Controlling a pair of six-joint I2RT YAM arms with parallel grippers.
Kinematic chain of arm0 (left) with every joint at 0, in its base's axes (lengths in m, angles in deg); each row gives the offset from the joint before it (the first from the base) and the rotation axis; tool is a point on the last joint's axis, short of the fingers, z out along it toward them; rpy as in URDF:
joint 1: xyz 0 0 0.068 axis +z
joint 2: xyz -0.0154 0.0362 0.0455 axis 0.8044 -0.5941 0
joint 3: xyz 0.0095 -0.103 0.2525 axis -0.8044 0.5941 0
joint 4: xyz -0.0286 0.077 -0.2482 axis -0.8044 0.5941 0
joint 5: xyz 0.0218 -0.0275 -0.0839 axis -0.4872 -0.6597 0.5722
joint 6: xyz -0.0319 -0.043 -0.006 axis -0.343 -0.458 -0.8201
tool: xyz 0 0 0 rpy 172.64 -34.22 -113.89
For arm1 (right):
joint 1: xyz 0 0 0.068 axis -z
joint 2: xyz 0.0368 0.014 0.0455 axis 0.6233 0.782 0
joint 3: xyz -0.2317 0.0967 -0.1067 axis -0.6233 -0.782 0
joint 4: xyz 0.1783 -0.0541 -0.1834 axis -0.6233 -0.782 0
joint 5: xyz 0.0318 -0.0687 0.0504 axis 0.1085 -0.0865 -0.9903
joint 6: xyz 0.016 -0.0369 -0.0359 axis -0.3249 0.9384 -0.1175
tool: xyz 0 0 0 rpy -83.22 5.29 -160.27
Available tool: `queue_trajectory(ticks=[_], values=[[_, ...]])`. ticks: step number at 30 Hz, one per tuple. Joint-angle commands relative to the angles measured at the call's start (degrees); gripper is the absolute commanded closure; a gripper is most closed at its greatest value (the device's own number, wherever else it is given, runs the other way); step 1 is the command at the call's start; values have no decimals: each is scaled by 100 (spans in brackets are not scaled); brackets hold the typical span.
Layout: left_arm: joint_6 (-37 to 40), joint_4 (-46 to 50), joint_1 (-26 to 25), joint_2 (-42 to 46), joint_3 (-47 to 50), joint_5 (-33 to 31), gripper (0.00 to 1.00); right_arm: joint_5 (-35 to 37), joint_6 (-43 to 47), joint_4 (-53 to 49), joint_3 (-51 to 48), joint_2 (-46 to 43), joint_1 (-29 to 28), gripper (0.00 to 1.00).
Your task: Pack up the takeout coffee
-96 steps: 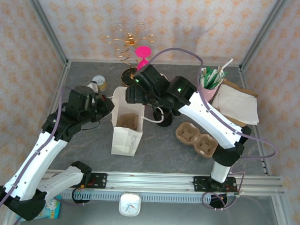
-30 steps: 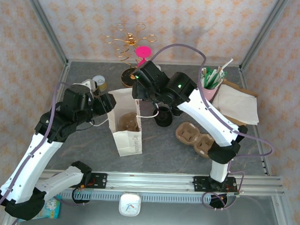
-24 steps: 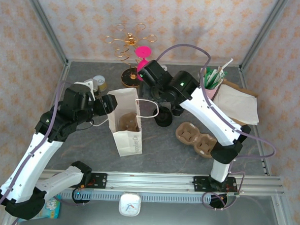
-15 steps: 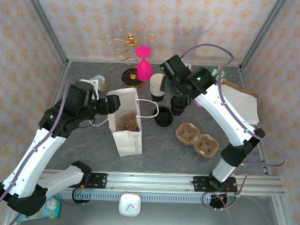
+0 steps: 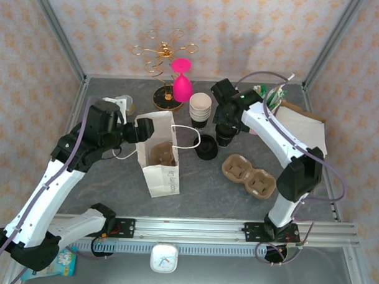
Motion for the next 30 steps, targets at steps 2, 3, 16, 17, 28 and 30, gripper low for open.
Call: queue_trajectory(ticks=[2,3,16,17,28,30], values=[[80,5,-13,-73,-54,-86,15,-257,199,310,-148,207,140,14],[65,37,-13,-68,-56,-127,15,-395,243,432,-183,231,166,14],[24,156,19,-80,-61,-286,16,-608,316,781,-483,530,326,14],[20,156,21,-74,-58,-283,16,-617,318,774,-494,549,324,14],[8,106,37,-45,7,-269,16,-769,386,829,-502,653,318,19],[13,112,37,-38,8,-280,16,-787,413,766,-458,695,311,20]])
